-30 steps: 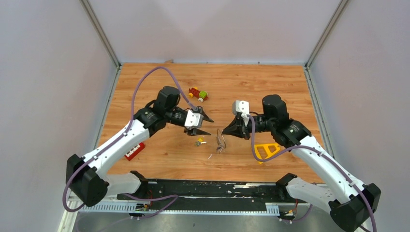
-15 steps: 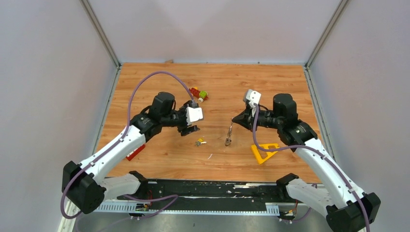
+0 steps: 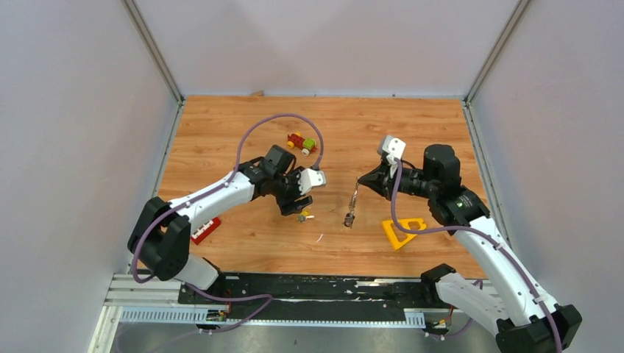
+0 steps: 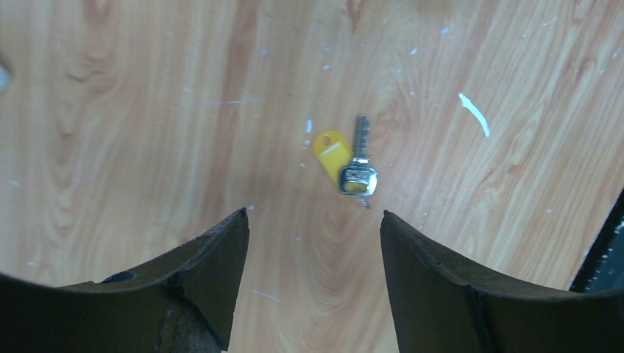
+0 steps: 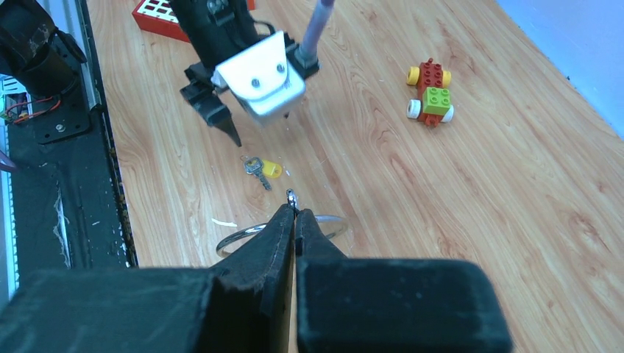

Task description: Put the keys on the keyring

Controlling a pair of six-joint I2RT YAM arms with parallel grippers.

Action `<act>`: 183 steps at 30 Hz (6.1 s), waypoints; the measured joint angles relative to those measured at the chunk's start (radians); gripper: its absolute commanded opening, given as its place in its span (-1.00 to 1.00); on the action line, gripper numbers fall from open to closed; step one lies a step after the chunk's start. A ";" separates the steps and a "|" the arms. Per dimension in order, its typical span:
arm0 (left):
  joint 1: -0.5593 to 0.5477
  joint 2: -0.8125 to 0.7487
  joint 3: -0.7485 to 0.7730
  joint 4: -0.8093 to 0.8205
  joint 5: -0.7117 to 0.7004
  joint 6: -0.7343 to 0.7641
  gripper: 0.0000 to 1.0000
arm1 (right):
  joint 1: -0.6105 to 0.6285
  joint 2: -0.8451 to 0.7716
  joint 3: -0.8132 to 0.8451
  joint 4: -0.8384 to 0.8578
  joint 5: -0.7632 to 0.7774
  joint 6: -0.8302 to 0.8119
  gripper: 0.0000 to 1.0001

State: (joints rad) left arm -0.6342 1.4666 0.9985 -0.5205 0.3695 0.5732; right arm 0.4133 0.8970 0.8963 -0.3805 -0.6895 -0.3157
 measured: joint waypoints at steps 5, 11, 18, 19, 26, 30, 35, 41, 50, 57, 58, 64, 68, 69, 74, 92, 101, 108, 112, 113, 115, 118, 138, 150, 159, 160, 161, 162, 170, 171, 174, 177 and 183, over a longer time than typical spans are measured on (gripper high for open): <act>-0.056 0.053 0.000 -0.027 -0.042 -0.060 0.45 | -0.002 -0.012 0.000 -0.002 0.000 -0.005 -1.00; -0.071 0.115 -0.003 -0.022 -0.073 -0.082 0.45 | -0.003 -0.017 0.000 -0.003 0.000 -0.013 -1.00; -0.071 0.121 -0.004 -0.019 -0.107 -0.124 0.43 | -0.005 -0.016 -0.002 -0.003 0.000 -0.020 -1.00; -0.070 0.122 -0.003 -0.020 -0.111 -0.130 0.42 | -0.005 -0.016 -0.003 -0.003 0.000 -0.022 -1.00; -0.071 0.145 0.000 -0.024 -0.117 -0.168 0.31 | -0.010 -0.016 -0.016 -0.003 0.000 -0.027 -1.00; -0.071 0.160 0.004 -0.034 -0.117 -0.176 0.24 | -0.011 -0.016 -0.016 -0.003 0.000 -0.030 -1.00; -0.071 0.174 0.006 -0.037 -0.117 -0.184 0.11 | -0.011 -0.016 -0.016 -0.003 -0.001 -0.031 -1.00; -0.071 0.200 0.011 -0.037 -0.116 -0.188 0.04 | -0.011 -0.016 -0.016 -0.003 -0.008 -0.031 -1.00; -0.071 0.221 0.013 -0.035 -0.117 -0.190 -0.05 | -0.011 -0.016 -0.016 -0.003 -0.009 -0.031 -1.00; -0.071 0.231 0.025 -0.025 -0.117 -0.190 -0.19 | -0.011 -0.016 -0.016 -0.003 -0.011 -0.031 -1.00; -0.071 0.231 0.026 -0.023 -0.117 -0.190 -0.23 | -0.011 -0.016 -0.016 -0.003 -0.011 -0.031 -1.00; -0.071 0.232 0.026 -0.021 -0.116 -0.190 -0.30 | -0.011 -0.016 -0.016 -0.003 -0.016 -0.031 -1.00; -0.071 0.232 0.026 -0.024 -0.105 -0.190 -0.22 | -0.011 -0.016 -0.016 -0.003 -0.018 -0.031 -1.00; -0.071 0.232 0.026 -0.026 -0.098 -0.190 -0.21 | -0.011 -0.016 -0.016 -0.003 -0.018 -0.031 -1.00; -0.071 0.232 0.026 -0.041 -0.069 -0.189 -0.21 | -0.012 -0.016 -0.016 -0.003 -0.018 -0.031 -1.00; -0.071 0.232 0.026 -0.053 -0.065 -0.182 -0.32 | -0.013 -0.014 -0.016 -0.003 -0.019 -0.031 -1.00; -0.071 0.232 0.026 -0.065 -0.065 -0.182 -0.38 | -0.013 -0.014 -0.016 -0.004 -0.023 -0.031 -1.00; -0.071 0.233 0.026 -0.063 -0.064 -0.182 -0.59 | -0.013 -0.014 -0.016 -0.003 -0.026 -0.031 -1.00; -0.071 0.243 0.026 -0.063 -0.064 -0.182 -0.72 | -0.013 -0.014 -0.017 -0.004 -0.027 -0.031 -1.00; -0.071 0.245 0.026 -0.063 -0.064 -0.182 -0.76 | -0.013 -0.014 -0.017 -0.003 -0.027 -0.031 -1.00; -0.071 0.245 0.026 -0.064 -0.064 -0.181 -0.82 | -0.013 -0.014 -0.017 -0.004 -0.027 -0.031 -1.00; -0.071 0.245 0.026 -0.064 -0.064 -0.178 -0.91 | -0.013 -0.014 -0.019 -0.004 -0.029 -0.031 -1.00; -0.071 -0.176 -0.032 -0.037 0.137 0.061 -1.00 | -0.016 -0.029 -0.026 -0.019 -0.243 -0.086 -1.00; -0.103 -0.276 0.060 -0.020 0.200 0.058 -1.00 | -0.008 0.058 0.021 -0.016 -0.306 -0.058 -1.00; -0.249 -0.363 0.142 0.047 -0.059 0.113 -1.00 | 0.002 0.166 0.054 0.201 -0.319 0.169 -1.00; -0.277 -0.370 0.140 0.062 -0.098 0.134 -1.00 | 0.003 0.175 0.052 0.227 -0.323 0.199 -1.00; -0.305 -0.376 0.137 0.079 -0.132 0.154 -1.00 | 0.005 0.185 0.049 0.256 -0.328 0.235 -1.00; -0.330 -0.380 0.132 0.093 -0.166 0.174 -1.00 | 0.005 0.195 0.046 0.283 -0.333 0.268 -1.00; -0.453 -0.361 0.099 0.158 -0.390 0.311 -1.00 | 0.011 0.232 0.005 0.428 -0.363 0.436 -1.00; -0.460 -0.360 0.093 0.166 -0.412 0.325 -1.00 | 0.011 0.237 0.001 0.437 -0.366 0.449 -1.00; -0.483 -0.359 0.076 0.183 -0.467 0.360 -1.00 | 0.012 0.253 -0.002 0.459 -0.373 0.480 -1.00; -0.495 -0.359 0.062 0.193 -0.505 0.386 -1.00 | 0.012 0.266 -0.007 0.480 -0.380 0.505 -1.00; -0.510 -0.346 0.058 0.205 -0.539 0.413 -1.00 | 0.012 0.288 -0.009 0.511 -0.387 0.541 -1.00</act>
State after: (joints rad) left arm -1.1442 1.1210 1.0565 -0.3153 -0.1699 0.9863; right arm 0.4255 1.1847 0.8875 0.1303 -1.0763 0.2253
